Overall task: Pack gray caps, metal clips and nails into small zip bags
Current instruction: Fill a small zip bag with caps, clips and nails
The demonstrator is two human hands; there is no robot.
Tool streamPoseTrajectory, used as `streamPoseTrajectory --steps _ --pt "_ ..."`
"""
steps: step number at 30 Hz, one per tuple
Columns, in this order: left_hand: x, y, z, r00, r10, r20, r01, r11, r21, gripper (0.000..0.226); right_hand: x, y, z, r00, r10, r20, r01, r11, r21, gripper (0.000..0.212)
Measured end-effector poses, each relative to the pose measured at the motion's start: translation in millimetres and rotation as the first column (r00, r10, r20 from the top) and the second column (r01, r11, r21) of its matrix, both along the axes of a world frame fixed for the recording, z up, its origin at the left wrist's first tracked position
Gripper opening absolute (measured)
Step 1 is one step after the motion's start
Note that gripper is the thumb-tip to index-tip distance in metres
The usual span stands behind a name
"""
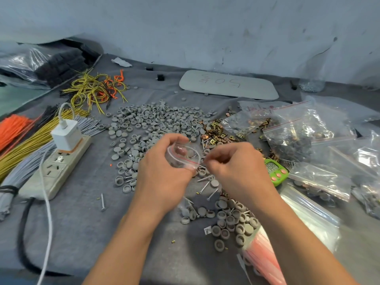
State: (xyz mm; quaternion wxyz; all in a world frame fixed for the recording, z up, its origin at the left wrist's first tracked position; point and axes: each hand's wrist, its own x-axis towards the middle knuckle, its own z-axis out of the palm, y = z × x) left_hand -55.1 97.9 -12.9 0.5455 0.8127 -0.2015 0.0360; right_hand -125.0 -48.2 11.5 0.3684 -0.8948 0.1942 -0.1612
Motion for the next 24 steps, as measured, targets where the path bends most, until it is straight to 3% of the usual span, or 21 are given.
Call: streamPoseTrajectory --steps 2,4,8,12,15,19,22,24 --pt "1.7 0.8 2.1 0.998 0.054 -0.029 -0.056 0.994 -0.090 0.053 -3.0 2.5 -4.6 0.950 0.089 -0.299 -0.145 0.974 -0.172 0.025" --pt "2.5 1.6 4.0 0.993 0.120 -0.016 -0.121 0.982 -0.148 0.055 -5.8 8.7 -8.1 0.878 0.118 -0.463 -0.259 0.932 -0.253 0.025" --pt "0.1 5.3 7.2 0.959 0.257 0.116 -0.250 0.966 -0.071 0.057 -6.2 18.3 -8.9 0.867 0.137 -0.480 -0.334 0.873 -0.355 0.021" --pt "-1.0 3.5 3.3 0.962 0.226 0.155 -0.249 0.956 0.155 0.060 -6.8 22.8 -8.3 0.859 0.150 -0.490 -0.371 0.842 -0.392 0.019" --pt "-0.9 3.3 -1.5 0.977 0.170 0.128 -0.199 0.941 0.273 0.061 -2.3 23.4 -8.5 0.911 0.097 -0.401 -0.246 0.908 -0.340 0.018" --pt "-0.6 2.7 -4.4 0.989 0.102 0.106 -0.133 0.932 0.337 0.063 3.7 14.8 -9.2 1.000 -0.014 -0.021 0.013 0.998 -0.058 0.017" --pt "-2.4 1.6 -3.8 0.992 0.059 0.109 -0.094 0.931 0.353 0.064 5.9 12.7 -3.3 0.979 -0.015 0.203 -0.045 0.957 0.288 0.015" --pt "-3.4 1.3 -3.0 0.996 0.022 0.081 -0.049 0.937 0.346 0.064 6.8 17.0 -0.8 0.967 0.016 0.253 -0.123 0.902 0.413 0.016"
